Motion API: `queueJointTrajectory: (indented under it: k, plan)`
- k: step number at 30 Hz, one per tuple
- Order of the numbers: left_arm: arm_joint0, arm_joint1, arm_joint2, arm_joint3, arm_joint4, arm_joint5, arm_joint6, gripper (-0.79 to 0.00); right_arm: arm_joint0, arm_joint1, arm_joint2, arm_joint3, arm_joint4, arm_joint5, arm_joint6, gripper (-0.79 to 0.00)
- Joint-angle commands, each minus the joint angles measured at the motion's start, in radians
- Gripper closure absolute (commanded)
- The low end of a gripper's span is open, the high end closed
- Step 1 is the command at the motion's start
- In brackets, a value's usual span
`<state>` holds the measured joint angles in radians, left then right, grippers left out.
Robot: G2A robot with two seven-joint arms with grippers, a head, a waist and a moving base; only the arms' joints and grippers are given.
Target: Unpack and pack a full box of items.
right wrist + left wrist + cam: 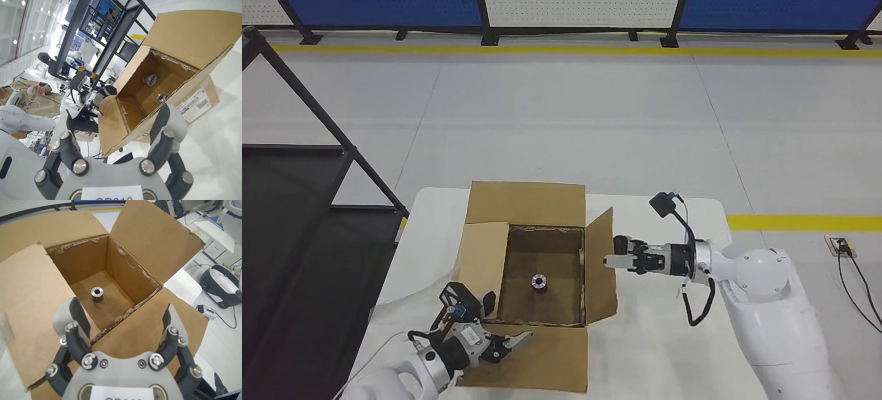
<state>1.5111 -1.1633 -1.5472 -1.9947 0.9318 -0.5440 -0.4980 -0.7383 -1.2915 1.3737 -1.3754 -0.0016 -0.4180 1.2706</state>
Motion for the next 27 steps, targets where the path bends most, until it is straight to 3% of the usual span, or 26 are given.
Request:
queueJointTrajectory:
  k: [1, 14, 27]
  plan:
    - [0.006, 0.002, -0.012, 0.002, -0.010, -0.002, 0.008, -0.785, 0.016, -0.002, -0.030, 0.009, 0.013, 0.009, -0.008, -0.785]
    - [0.043, 0.017, -0.122, 0.035, -0.132, -0.010, 0.049, -0.785, 0.148, -0.043, -0.260, 0.183, -0.005, -0.008, -0.163, -0.785]
    - [-0.052, 0.024, -0.052, 0.100, -0.143, 0.041, -0.021, -0.785, 0.205, -0.075, -0.402, 0.340, -0.165, -0.123, -0.351, -0.785]
